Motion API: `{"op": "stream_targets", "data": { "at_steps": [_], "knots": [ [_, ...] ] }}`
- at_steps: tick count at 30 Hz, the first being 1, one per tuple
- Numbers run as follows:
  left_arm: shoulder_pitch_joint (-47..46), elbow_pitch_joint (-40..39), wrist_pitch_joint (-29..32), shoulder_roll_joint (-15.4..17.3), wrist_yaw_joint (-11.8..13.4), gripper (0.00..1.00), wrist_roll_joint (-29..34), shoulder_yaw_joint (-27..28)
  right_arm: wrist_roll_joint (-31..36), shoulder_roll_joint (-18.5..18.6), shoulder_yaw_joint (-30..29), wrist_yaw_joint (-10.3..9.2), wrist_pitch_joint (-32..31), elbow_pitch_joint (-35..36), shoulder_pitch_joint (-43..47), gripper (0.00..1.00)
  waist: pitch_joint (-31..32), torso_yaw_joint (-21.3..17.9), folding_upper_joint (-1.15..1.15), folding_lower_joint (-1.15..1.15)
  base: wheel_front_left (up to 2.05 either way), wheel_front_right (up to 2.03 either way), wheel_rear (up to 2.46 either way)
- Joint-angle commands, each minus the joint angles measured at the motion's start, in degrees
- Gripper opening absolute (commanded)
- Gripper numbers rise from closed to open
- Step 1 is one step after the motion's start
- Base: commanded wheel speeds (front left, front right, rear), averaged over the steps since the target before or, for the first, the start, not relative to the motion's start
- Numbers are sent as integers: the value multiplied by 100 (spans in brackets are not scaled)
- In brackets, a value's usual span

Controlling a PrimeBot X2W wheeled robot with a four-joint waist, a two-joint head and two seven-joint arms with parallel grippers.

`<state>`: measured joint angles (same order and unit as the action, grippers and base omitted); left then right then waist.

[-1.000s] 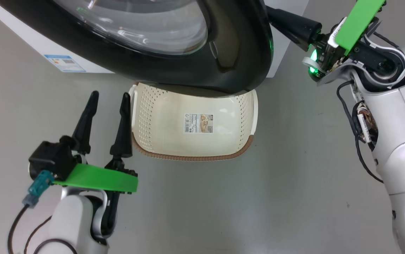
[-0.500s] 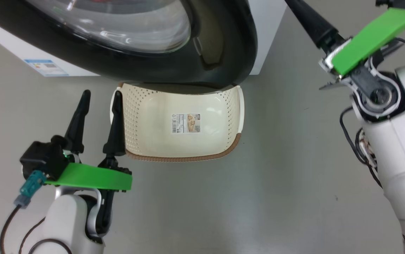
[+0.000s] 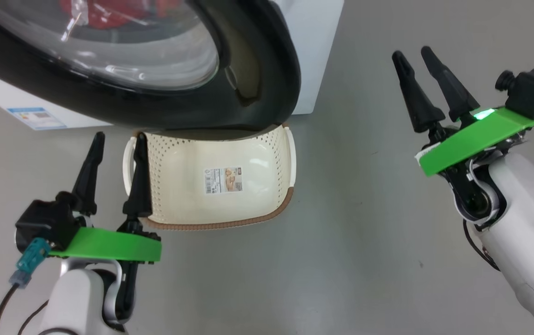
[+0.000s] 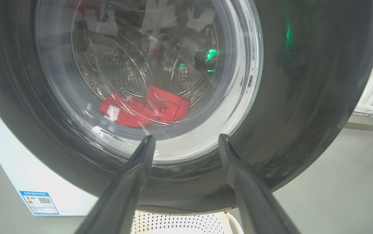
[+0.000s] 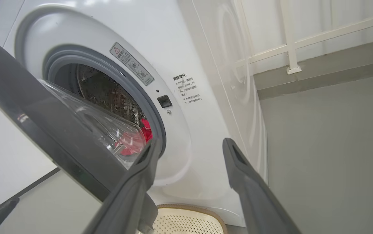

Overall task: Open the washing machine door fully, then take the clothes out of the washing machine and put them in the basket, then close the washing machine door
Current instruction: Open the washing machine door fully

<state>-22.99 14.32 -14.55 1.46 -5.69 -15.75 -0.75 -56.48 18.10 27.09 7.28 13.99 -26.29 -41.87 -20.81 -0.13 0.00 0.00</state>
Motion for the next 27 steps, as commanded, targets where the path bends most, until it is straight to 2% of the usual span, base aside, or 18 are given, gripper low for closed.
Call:
{"op": "stream_targets", "data": {
  "at_steps": [1, 3, 6, 11, 16, 21, 27],
  "knots": [
    [123, -138, -45, 142, -54, 100, 39, 207, 209, 28, 47, 21, 76, 81, 204, 100, 98, -85, 0, 0, 0, 0, 0],
    [143, -134, -45, 142, -60, 100, 47, 222, 366, 28, 14, 21, 89, 59, 252, 100, 119, -98, 0, 0, 0, 0, 0],
    [199, -139, -45, 142, -75, 100, 77, 264, 1002, -69, -437, 21, 97, 235, 458, 100, 178, -132, 0, 0, 0, 0, 0],
    [309, -197, -45, 142, -94, 100, 107, 340, 2096, -357, -1096, 21, 99, 699, 1048, 100, 291, -164, 0, 0, 0, 0, 0],
    [444, -269, -45, 142, -108, 100, 141, 375, 2886, -664, -1666, 21, 100, 1242, 1587, 100, 378, -193, 0, 0, 0, 0, 0],
    [546, -358, -45, 142, -106, 100, 151, 374, 3374, -923, -2024, 21, 100, 1702, 2038, 100, 430, -191, 0, 0, 0, 0, 0],
    [601, -439, -45, 142, -100, 100, 139, 346, 3662, -1115, -2229, 21, 100, 1993, 2430, 100, 454, -153, 0, 0, 0, 0, 0]
  ]
}}
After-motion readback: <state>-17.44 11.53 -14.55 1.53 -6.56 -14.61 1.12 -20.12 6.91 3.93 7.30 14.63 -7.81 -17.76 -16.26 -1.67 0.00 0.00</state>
